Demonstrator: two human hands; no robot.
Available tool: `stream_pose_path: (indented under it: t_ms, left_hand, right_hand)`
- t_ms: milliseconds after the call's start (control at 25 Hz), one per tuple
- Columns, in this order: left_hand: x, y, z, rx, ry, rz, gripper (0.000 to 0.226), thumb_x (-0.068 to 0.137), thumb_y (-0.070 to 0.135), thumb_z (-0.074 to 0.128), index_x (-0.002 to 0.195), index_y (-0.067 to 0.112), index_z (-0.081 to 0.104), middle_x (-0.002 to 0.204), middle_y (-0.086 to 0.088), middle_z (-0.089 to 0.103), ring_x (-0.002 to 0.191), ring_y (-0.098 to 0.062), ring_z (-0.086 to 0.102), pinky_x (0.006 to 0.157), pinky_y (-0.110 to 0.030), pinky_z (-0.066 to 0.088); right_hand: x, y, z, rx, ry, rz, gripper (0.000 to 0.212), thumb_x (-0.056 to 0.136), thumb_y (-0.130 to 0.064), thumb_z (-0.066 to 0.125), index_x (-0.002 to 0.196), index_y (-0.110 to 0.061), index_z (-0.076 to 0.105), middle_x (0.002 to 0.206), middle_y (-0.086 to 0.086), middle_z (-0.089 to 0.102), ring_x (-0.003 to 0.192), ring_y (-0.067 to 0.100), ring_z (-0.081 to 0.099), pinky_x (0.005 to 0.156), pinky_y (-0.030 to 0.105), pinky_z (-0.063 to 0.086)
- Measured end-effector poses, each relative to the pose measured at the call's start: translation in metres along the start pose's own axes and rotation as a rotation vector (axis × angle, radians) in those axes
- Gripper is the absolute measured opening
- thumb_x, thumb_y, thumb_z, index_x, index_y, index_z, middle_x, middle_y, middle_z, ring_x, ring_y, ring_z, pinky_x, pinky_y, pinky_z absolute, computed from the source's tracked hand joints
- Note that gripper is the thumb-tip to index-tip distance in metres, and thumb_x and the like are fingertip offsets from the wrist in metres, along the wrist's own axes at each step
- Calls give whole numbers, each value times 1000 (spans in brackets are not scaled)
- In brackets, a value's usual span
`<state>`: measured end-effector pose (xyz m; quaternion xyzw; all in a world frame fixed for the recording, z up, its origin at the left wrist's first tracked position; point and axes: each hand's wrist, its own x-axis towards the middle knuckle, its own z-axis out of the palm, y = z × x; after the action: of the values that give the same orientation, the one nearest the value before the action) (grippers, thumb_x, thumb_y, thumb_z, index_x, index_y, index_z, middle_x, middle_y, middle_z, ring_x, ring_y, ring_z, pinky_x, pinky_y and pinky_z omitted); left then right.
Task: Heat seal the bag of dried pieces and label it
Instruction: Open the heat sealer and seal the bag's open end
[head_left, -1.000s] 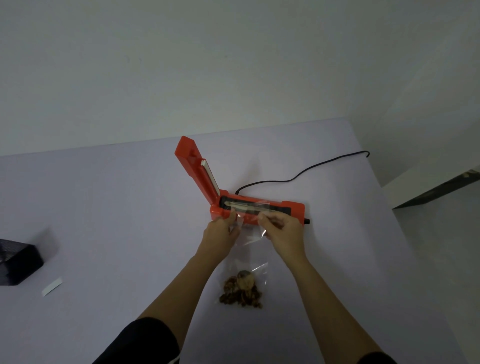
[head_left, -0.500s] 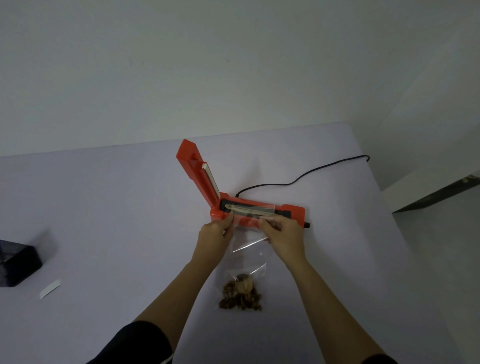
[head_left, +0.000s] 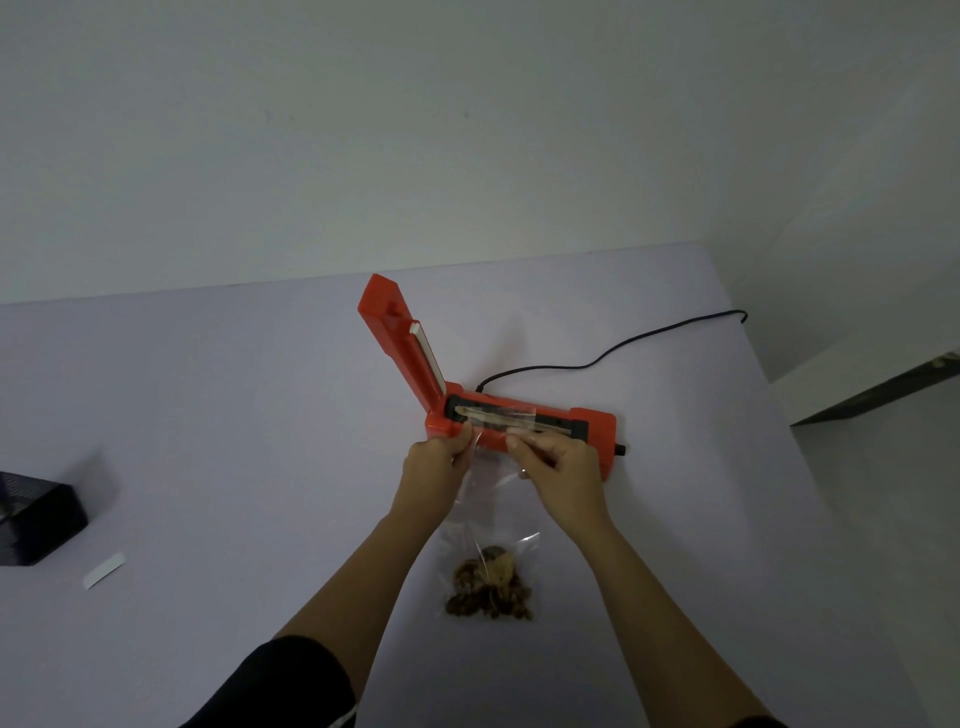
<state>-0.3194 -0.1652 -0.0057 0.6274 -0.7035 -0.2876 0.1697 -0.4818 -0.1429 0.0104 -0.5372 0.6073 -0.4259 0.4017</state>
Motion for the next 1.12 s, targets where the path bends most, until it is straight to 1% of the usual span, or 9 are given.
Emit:
stream_pose_path:
  t_ms: [200, 360, 520, 600, 720, 880, 1000, 1040, 1120]
  left_hand:
    - [0, -4, 6, -43, 40, -31, 27, 93, 20, 53, 118, 15, 62, 95, -12, 71, 78, -24, 66, 73, -23, 50]
    - [-2, -6, 5, -97, 79, -50, 29, 92, 17, 55, 120, 19, 61, 83, -10, 72, 63, -14, 58, 69, -20, 50]
    - [-8, -9, 5, -124, 105, -67, 40, 91, 16, 56, 130, 19, 52, 81, -13, 72, 66, -23, 65, 71, -25, 52]
    - [-6, -9, 7, -71, 94, -39, 41, 91, 16, 55, 132, 18, 49, 80, -14, 71, 65, -23, 63, 70, -27, 52]
    - [-6, -6, 7, -74, 104, -14, 39, 92, 18, 54, 131, 16, 51, 80, -13, 71, 63, -16, 57, 70, -25, 53]
    - [-9, 0, 1, -140, 138, -44, 30, 92, 17, 55, 121, 13, 59, 74, -8, 67, 62, -17, 58, 69, -23, 53]
    - [-19, 8, -9, -201, 193, -107, 19, 91, 17, 56, 104, 11, 69, 67, -2, 63, 60, -18, 60, 61, -15, 46]
    - [-24, 9, -12, -249, 216, -143, 17, 91, 17, 56, 98, 12, 70, 67, 0, 64, 60, -17, 61, 61, -14, 46]
    - [-36, 10, -20, -379, 240, -223, 14, 91, 18, 56, 87, 18, 69, 67, 2, 65, 58, -10, 61, 59, -15, 48]
  right_hand:
    - [-2, 2, -1, 35, -85, -60, 14, 83, -15, 67, 95, -12, 73, 71, -5, 67, 60, 10, 63, 60, 26, 57]
    - [-4, 2, -3, 64, -73, -107, 9, 82, -12, 67, 87, -16, 74, 63, -2, 63, 57, 8, 60, 56, 17, 52]
    - [-7, 4, -2, 72, -61, -145, 9, 80, -15, 68, 73, -15, 73, 54, -17, 57, 52, 4, 55, 54, 12, 46]
    - [-8, 5, 0, 82, -63, -162, 16, 80, -26, 69, 71, -13, 72, 57, -10, 61, 53, 8, 57, 53, 16, 49]
    - [-10, 8, 0, 74, -61, -183, 28, 80, -36, 67, 85, -8, 73, 67, 10, 68, 59, 15, 62, 54, 29, 55]
    - [-11, 8, -4, 118, 6, -119, 18, 80, -20, 67, 92, -7, 73, 64, 18, 65, 54, 13, 58, 53, 22, 52]
    - [-13, 4, -7, 207, 8, -19, 22, 81, -16, 65, 101, -11, 69, 68, 2, 68, 59, 6, 61, 58, 20, 54]
    - [-15, 2, -7, 253, 7, 33, 20, 82, -13, 65, 101, -11, 70, 68, -6, 69, 60, 4, 61, 57, 19, 54]
    - [-18, -4, -3, 316, 18, 129, 13, 83, -15, 65, 94, -15, 72, 64, -7, 66, 57, 4, 57, 55, 16, 51]
